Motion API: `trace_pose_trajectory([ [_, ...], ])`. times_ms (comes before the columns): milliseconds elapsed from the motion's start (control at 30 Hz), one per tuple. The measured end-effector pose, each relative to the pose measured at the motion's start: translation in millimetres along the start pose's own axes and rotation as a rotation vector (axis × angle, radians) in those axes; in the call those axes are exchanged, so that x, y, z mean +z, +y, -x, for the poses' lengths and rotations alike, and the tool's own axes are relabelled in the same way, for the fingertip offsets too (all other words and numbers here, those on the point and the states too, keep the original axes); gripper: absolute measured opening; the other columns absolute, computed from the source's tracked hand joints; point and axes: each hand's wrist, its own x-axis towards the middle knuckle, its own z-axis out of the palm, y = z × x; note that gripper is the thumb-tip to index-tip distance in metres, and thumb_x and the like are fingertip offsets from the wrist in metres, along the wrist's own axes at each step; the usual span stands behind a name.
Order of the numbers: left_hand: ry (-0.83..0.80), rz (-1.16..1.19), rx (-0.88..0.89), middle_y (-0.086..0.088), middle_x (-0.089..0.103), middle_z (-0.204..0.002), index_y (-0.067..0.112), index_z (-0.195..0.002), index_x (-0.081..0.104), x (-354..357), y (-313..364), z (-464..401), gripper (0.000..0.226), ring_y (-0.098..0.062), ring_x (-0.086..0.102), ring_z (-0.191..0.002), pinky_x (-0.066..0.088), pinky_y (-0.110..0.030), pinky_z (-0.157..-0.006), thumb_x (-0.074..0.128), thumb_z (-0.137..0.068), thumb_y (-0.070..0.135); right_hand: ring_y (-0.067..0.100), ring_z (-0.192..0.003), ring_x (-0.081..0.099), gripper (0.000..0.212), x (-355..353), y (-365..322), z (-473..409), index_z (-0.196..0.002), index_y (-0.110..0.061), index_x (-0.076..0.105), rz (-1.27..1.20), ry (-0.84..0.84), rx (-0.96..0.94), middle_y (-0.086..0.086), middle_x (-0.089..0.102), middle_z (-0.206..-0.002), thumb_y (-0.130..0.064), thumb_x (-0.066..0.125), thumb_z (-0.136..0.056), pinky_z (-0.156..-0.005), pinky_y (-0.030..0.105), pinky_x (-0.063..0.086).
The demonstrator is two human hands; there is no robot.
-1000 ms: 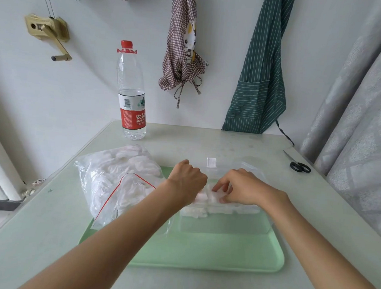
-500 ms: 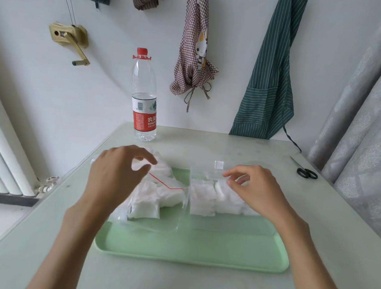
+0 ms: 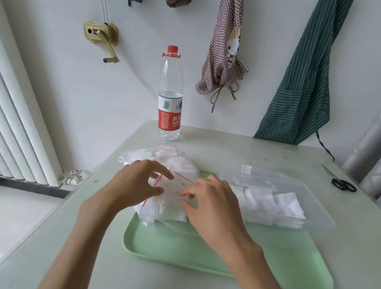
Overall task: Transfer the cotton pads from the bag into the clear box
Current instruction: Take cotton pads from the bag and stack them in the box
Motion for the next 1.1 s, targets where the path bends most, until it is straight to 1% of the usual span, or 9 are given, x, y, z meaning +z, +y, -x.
trace_pose_trajectory([
  [133,0.053,-0.073,0.001,0.018,0.061,-0.109,0.044,-0.103,0.064,3,2,-3,0.037,-0.003,0.058,-0.101,0.05,-0.034,-0.086,0.069,-0.079,0.017,0.016,-0.072,0.053,0.038,21,7,6,-0.089,-0.036,0.074,0.054,0.023,-0.03,-0.012,0.056,-0.073,-0.039,0.088,-0.053,-0.066,0.024,0.033],
  [267,0.067,-0.048,0.003,0.019,0.062,-0.105,0.046,-0.097,0.064,2,-3,-3,0.033,-0.003,0.059,-0.1,0.05,-0.035,-0.085,0.07,-0.078,0.018,0.018,-0.072,0.049,0.026,30,8,7,-0.077,-0.033,0.074,0.02,0.079,-0.101,-0.009,0.052,-0.072,-0.031,0.088,-0.056,-0.065,0.027,0.026],
  [400,0.046,-0.005,0.044,0.024,0.062,-0.113,0.043,-0.08,0.071,-1,-7,-4,0.025,-0.003,0.057,-0.104,0.05,-0.037,-0.086,0.073,-0.075,0.019,0.014,-0.08,0.044,0.023,32,8,8,-0.071,-0.031,0.068,-0.002,0.013,-0.179,-0.012,0.058,-0.077,-0.029,0.087,-0.057,-0.068,0.024,0.022],
  [567,0.055,-0.029,0.086,0.029,0.061,-0.114,0.045,-0.074,0.07,-8,-8,-1,0.021,-0.006,0.055,-0.107,0.049,-0.036,-0.088,0.076,-0.074,0.025,0.013,-0.077,0.052,0.034,32,10,8,-0.086,-0.029,0.073,-0.028,-0.043,-0.172,-0.016,0.067,-0.074,-0.025,0.087,-0.055,-0.071,0.021,0.029],
  [667,0.054,-0.009,0.106,0.029,0.061,-0.113,0.048,-0.075,0.069,-9,-9,-1,0.021,-0.005,0.055,-0.108,0.048,-0.037,-0.09,0.076,-0.074,0.028,0.009,-0.08,0.043,0.023,22,14,5,-0.082,-0.029,0.075,-0.1,-0.048,-0.186,-0.015,0.064,-0.076,-0.018,0.081,-0.064,-0.07,0.018,0.033],
  [767,0.02,0.057,0.119,0.025,0.06,-0.119,0.047,-0.085,0.07,-11,-10,-1,0.022,-0.003,0.053,-0.116,0.042,-0.039,-0.1,0.075,-0.076,0.028,0.005,-0.086,0.053,0.015,-6,19,-1,-0.084,-0.029,0.071,-0.35,-0.075,-0.038,-0.015,0.066,-0.084,-0.017,0.072,-0.074,-0.075,0.017,0.041],
  [867,0.112,0.219,0.125,0.021,0.062,-0.12,0.04,-0.103,0.067,-17,3,0,0.019,0.0,0.054,-0.117,0.039,-0.033,-0.105,0.065,-0.085,0.038,0.004,-0.075,0.066,0.014,-36,26,-8,-0.088,-0.021,0.067,-0.818,-0.101,0.298,-0.008,0.073,-0.083,-0.011,0.072,-0.08,-0.068,0.017,0.051],
  [1000,0.125,0.581,0.043,0.012,0.07,-0.102,0.023,-0.108,0.067,-17,37,5,0.049,0.003,0.065,-0.091,0.051,-0.022,-0.088,0.042,-0.083,0.056,0.011,-0.072,0.066,0.024,-51,35,-10,-0.103,-0.009,0.065,-1.274,-0.187,0.605,0.006,0.073,-0.086,-0.01,0.07,-0.08,-0.063,0.019,0.054],
  [1100,0.052,0.599,0.039,0.005,0.073,-0.096,0.017,-0.107,0.067,-7,48,4,0.041,-0.002,0.069,-0.084,0.057,-0.024,-0.079,0.058,-0.081,0.048,0.012,-0.07,0.066,0.024,-55,37,-11,-0.104,-0.009,0.064,-1.335,-0.193,0.634,0.004,0.071,-0.085,-0.009,0.069,-0.08,-0.065,0.02,0.055],
])
